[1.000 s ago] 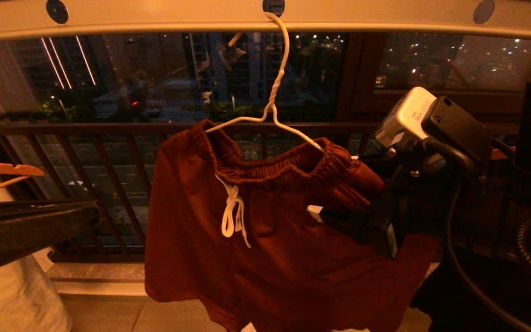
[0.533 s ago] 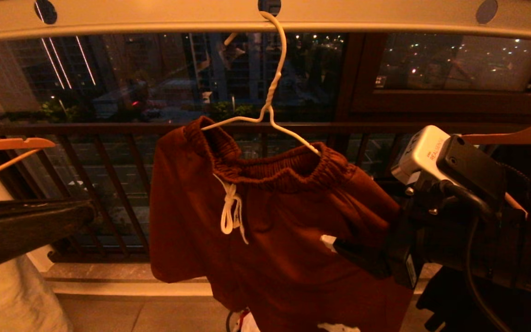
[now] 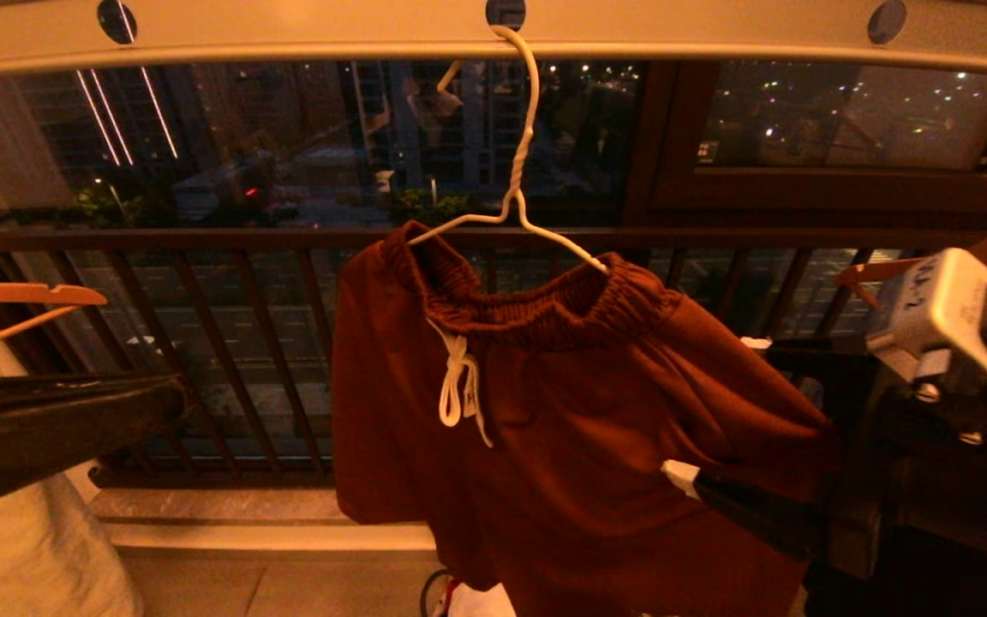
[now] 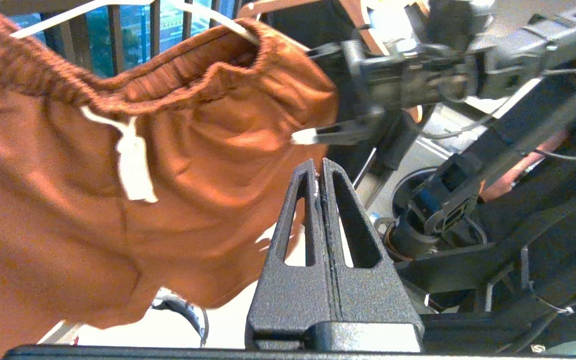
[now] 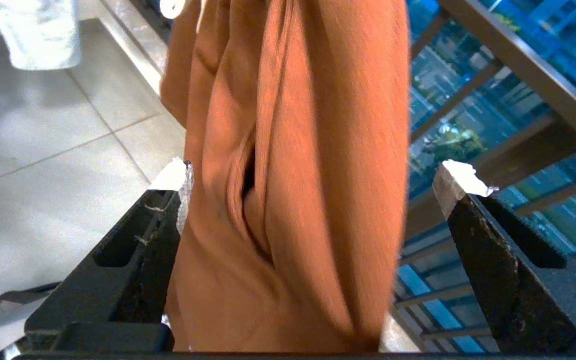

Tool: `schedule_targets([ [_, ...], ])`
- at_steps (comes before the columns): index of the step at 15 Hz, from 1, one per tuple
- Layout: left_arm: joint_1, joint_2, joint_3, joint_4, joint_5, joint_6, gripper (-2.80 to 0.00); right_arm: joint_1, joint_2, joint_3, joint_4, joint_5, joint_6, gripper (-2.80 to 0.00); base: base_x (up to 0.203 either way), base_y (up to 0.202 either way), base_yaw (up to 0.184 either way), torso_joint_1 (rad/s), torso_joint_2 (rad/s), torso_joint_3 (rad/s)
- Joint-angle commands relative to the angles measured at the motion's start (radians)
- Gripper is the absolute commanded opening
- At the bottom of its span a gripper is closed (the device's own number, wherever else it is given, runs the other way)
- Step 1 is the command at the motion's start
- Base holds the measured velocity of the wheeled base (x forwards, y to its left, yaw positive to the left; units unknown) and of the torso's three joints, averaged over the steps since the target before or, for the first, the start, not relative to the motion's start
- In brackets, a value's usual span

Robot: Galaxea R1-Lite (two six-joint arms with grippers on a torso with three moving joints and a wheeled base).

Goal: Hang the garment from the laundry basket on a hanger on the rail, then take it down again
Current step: Hang the clothes rack on the clothesline, then take the clothes off the clothes rack

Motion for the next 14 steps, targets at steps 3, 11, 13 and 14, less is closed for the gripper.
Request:
schedule_targets([
  [3, 0.000, 0.016, -0.006, 0.032, 0.000, 0.000, -2.80, 0.000, -0.194, 0.026, 0.088, 0.004, 0.001, 0.00, 0.000, 0.000, 0.000, 0.000, 0.00, 0.000],
  [11, 0.000, 0.042, -0.038, 0.100, 0.006, -0.002, -2.80, 0.002, -0.436, 0.021, 0.273, 0.012, 0.032, -2.80, 0.000, 0.000, 0.000, 0.000, 0.00, 0.000],
  [13, 0.000, 0.044, -0.038, 0.100, 0.006, -0.002, -2.80, 0.002, -0.432, 0.021, 0.294, 0.013, 0.032, -2.80, 0.000, 0.000, 0.000, 0.000, 0.00, 0.000],
  [14, 0.000, 0.045, -0.038, 0.100, 0.006, -0.002, -2.80, 0.002, -0.429, 0.023, 0.295, 0.013, 0.033, -2.80, 0.000, 0.000, 0.000, 0.000, 0.00, 0.000],
])
